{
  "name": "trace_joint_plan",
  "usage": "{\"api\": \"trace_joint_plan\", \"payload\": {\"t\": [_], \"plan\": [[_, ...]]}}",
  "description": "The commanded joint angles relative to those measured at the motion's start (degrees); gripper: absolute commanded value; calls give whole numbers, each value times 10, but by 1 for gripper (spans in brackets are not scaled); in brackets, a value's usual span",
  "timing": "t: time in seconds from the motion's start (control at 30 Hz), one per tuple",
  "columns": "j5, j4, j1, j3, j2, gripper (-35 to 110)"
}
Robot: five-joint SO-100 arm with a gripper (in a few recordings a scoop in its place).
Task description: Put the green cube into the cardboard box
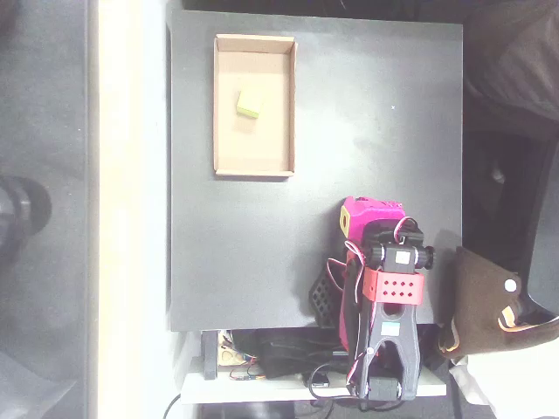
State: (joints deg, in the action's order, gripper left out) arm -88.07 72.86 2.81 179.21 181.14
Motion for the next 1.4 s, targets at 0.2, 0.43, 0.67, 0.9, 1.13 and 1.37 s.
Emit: {"api": "trace_joint_plan", "payload": {"t": [0.2,0.43,0.67,0.9,1.13,1.37], "plan": [[-9,2,8,7,27,6],[-8,2,8,17,62,6],[-9,31,8,17,66,6],[-9,76,8,17,101,6],[-9,77,8,17,102,6],[-9,77,8,17,102,6]]}}
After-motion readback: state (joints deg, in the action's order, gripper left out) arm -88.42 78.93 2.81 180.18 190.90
